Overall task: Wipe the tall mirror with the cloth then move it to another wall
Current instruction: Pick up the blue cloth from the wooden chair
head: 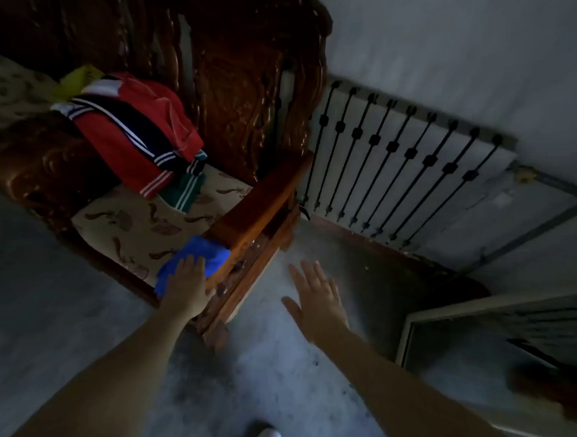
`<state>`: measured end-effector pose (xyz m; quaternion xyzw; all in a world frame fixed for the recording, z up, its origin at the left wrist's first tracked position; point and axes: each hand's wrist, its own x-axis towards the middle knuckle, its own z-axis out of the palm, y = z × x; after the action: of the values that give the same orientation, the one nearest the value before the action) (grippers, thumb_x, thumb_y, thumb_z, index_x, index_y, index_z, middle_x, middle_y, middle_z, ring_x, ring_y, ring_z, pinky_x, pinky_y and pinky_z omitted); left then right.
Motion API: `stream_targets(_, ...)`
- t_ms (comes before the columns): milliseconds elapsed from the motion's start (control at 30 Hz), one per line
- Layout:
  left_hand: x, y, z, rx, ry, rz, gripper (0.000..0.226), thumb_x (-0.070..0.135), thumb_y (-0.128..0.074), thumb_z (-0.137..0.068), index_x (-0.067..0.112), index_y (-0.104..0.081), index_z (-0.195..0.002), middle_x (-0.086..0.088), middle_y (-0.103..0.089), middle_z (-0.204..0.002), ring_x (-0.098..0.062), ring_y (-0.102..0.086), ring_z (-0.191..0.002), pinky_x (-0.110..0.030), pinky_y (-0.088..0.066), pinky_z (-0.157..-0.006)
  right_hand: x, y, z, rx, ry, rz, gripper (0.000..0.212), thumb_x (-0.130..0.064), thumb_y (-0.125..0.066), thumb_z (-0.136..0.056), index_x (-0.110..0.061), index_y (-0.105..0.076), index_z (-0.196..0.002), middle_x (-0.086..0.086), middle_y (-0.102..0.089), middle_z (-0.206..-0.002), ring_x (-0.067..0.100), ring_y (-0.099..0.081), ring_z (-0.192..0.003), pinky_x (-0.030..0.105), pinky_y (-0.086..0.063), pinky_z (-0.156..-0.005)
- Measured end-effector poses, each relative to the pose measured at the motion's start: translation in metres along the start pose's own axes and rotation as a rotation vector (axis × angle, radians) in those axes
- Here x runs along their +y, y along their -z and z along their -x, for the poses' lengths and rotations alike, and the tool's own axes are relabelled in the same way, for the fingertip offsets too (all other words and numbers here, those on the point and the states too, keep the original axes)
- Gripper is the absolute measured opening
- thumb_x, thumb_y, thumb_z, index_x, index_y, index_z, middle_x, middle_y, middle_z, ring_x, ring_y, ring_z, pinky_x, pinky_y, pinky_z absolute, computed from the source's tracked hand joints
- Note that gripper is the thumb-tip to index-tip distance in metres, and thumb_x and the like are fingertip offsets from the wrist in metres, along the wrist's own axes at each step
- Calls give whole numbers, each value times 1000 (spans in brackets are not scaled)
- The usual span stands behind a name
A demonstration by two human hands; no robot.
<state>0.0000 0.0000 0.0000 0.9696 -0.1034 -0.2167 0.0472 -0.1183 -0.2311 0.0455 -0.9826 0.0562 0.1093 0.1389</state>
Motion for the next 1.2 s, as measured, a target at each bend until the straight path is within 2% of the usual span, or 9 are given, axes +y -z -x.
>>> stream_targets(133,-10,-8,-13,-26,58,-46,74,33,-52,-94,4,-13,-148,-24,-12,-157,-35,-11,-146,-42,-23,-117,-7,-18,0,-74,14,20,63,-53,-26,-98,-27,-4,-151,1,5,-161,22,12,-147,47,2,-117)
stream_targets(233,-12,-14,-18,94,37,-41,47,8,-46,-94,-1,-34,-138,-25,-33,-148,-35,-28,-141,-42,-33,-111,-9,-29,2,-110,24,11,63,-52,-27,-98,-27,-5,-151,1,4,-162,22,11,-147,47,2,-117)
stream_targets(400,-12,-9,-15,280,5,-45,27,-1,-38,-90,-2,-51,-114,-22,-63,-110,-37,-61,-103,-46,-49,-82,-6,-35,10,-113,29,13,62,-51,-27,-98,-28,-6,-151,1,5,-162,22,12,-147,47,2,-117)
stream_targets(500,-12,2,-10,312,26,-34,26,-1,-49,-85,0,-53,-110,-24,-66,-101,-41,-64,-97,-48,-50,-81,1,-29,14,-76,19,5,62,-51,-28,-98,-27,-6,-151,1,4,-162,22,12,-147,46,1,-117)
stream_targets(667,1,32,11,388,84,241,35,-1,-57,-80,-7,-54,-115,-35,-61,-110,-49,-58,-106,-52,-45,-91,20,-12,33,3,37,35,62,-51,-27,-98,-29,-5,-151,0,4,-161,19,16,-144,42,7,-113)
stream_targets(867,57,64,48,469,114,604,26,0,-54,-81,-9,-57,-105,-29,-63,-105,-45,-60,-99,-44,-44,-81,55,25,62,130,-27,28,61,-50,-30,-98,-29,-6,-150,-1,2,-161,16,22,-140,43,7,-113)
stream_targets(1000,120,71,70,279,72,979,29,0,-49,-84,0,-53,-113,-16,-59,-106,-38,-58,-106,-42,-46,-83,99,62,95,211,-104,12,60,-47,-33,-98,-26,-13,-150,-2,-2,-162,18,14,-146,43,5,-116)
stream_targets(1067,159,76,83,211,-17,1014,23,-1,-48,-82,0,-52,-105,-21,-58,-99,-41,-59,-102,-37,-45,-77,125,81,117,266,-137,-15,60,-43,-38,-97,-28,-15,-150,-4,-4,-162,17,11,-147,42,4,-115)
stream_targets(1200,248,83,112,142,-192,994,20,7,-47,-79,-6,-53,-93,-32,-58,-95,-40,-58,-87,-48,-45,-84,182,120,172,405,-214,-53,58,-43,-40,-97,-30,-19,-149,-2,-11,-161,19,4,-148,45,-4,-117)
